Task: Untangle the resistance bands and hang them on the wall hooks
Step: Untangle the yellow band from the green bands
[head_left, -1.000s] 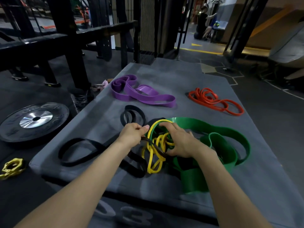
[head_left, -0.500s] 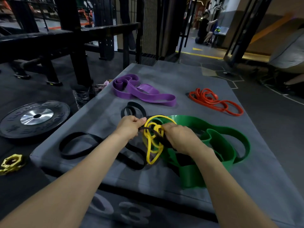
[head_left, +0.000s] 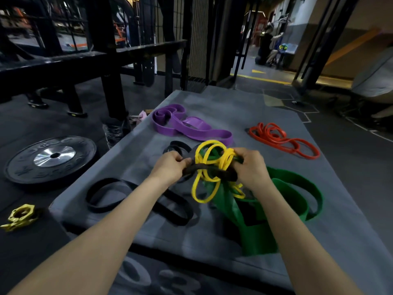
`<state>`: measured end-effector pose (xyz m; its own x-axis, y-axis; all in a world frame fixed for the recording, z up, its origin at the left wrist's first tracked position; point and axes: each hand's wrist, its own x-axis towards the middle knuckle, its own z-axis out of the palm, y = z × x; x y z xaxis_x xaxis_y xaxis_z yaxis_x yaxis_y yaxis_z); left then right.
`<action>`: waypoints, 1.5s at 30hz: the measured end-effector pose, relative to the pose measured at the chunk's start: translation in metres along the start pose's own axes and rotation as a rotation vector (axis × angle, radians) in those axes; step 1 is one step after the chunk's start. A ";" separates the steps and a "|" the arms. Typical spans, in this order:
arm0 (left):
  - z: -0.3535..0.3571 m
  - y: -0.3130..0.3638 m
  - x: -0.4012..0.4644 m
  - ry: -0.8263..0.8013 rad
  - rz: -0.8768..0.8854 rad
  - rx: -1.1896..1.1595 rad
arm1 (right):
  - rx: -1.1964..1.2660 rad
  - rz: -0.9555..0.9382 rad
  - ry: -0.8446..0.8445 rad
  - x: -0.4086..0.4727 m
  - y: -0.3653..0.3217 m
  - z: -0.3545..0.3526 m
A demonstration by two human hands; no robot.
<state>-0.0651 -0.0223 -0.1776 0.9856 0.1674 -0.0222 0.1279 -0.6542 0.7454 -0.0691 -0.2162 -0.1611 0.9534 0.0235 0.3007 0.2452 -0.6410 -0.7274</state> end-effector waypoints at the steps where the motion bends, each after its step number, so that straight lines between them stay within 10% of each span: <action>1: 0.000 -0.001 -0.001 -0.016 -0.006 0.053 | 0.163 0.043 0.034 0.000 -0.002 -0.004; 6: 0.004 -0.003 -0.003 -0.072 -0.022 -0.004 | 0.764 0.244 0.214 0.005 -0.007 -0.033; 15: -0.005 0.001 -0.003 0.110 0.000 0.203 | 0.791 0.437 0.589 0.001 0.008 -0.055; 22: -0.001 0.001 -0.007 0.082 0.017 0.245 | -0.007 0.656 0.216 -0.008 0.032 -0.061; 26: 0.002 0.006 -0.007 0.132 0.079 0.214 | -0.418 0.490 0.347 -0.010 0.018 -0.063; 29: 0.005 0.010 -0.004 0.132 0.110 0.119 | -0.385 0.158 0.330 -0.011 0.012 -0.052; 34: 0.009 0.009 -0.004 0.080 0.221 0.070 | -0.556 -0.039 -0.162 -0.017 0.024 -0.017; 45: 0.006 -0.005 -0.003 -0.105 0.098 -0.071 | -0.738 0.072 -0.190 -0.019 0.053 -0.021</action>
<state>-0.0678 -0.0239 -0.1859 0.9996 0.0246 -0.0141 0.0262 -0.6091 0.7927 -0.0778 -0.2665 -0.1925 0.9928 0.0514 0.1085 0.0645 -0.9906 -0.1203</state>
